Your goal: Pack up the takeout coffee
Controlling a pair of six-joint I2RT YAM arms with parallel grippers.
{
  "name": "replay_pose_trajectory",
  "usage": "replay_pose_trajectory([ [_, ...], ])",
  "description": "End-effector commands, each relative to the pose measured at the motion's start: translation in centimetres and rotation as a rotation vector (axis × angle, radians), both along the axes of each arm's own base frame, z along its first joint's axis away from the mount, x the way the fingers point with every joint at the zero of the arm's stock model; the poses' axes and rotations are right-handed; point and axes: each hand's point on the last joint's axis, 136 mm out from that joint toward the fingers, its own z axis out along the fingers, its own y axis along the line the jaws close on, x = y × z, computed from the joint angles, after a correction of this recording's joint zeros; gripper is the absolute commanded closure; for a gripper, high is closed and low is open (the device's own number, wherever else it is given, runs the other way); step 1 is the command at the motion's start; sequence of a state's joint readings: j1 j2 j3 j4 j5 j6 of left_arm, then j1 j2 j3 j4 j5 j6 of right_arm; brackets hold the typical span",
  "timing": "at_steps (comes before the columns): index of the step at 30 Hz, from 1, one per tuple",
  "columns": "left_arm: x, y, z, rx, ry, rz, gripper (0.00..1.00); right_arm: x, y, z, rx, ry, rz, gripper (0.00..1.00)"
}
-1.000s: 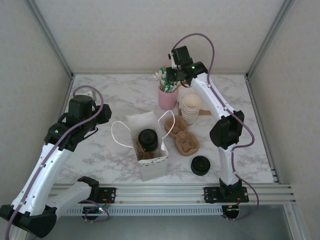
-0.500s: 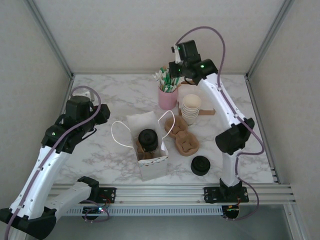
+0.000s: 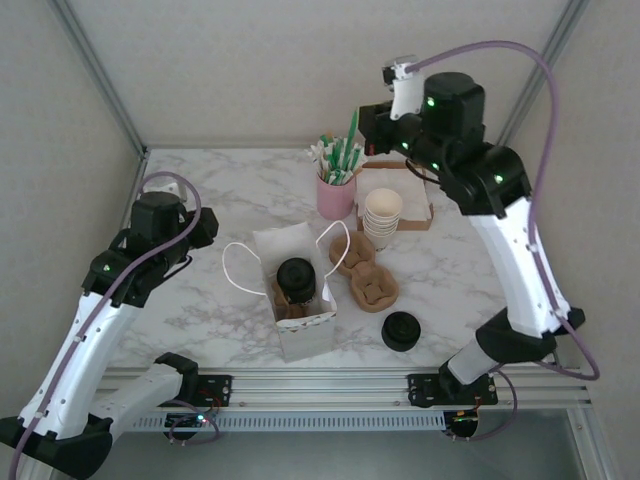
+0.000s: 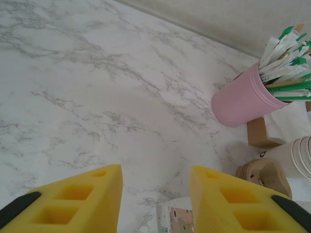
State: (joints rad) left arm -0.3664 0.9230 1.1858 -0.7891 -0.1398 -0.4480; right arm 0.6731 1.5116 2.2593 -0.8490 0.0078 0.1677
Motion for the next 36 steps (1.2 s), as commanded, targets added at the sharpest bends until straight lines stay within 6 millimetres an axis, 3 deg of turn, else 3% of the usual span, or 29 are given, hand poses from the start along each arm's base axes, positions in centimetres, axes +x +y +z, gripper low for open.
replay_pose_trajectory([
  [1,0.4,0.3,1.2,-0.002,-0.033,0.018,0.60,-3.3,0.3,1.9,0.075,-0.019,0.090,1.00],
  [10,0.9,0.0,1.1,-0.018,-0.029,0.021,0.60,-11.6,2.1,3.4,0.168,0.002,0.378,1.00],
  [16,1.1,-0.2,0.9,-0.024,-0.020,0.017,0.60,-14.5,4.4,2.8,0.158,0.023,0.499,1.00],
  [21,1.1,-0.2,0.5,-0.024,-0.014,0.019,0.60,-15.5,6.6,1.7,0.127,0.039,0.556,1.00],
  [29,0.8,0.3,0.6,0.003,-0.016,0.031,0.60,-13.8,8.5,-3.6,0.030,0.143,0.503,1.00],
  [30,0.9,0.4,0.7,0.003,-0.019,0.033,0.60,-13.6,8.7,-4.3,0.015,0.157,0.494,0.96],
  [32,0.9,0.4,0.6,0.006,-0.017,0.033,0.60,-12.8,9.0,-5.7,-0.017,0.183,0.463,0.61],
  [36,1.1,0.3,0.6,0.004,-0.017,0.030,0.60,-11.2,8.9,-6.7,-0.070,0.169,0.389,0.44],
])
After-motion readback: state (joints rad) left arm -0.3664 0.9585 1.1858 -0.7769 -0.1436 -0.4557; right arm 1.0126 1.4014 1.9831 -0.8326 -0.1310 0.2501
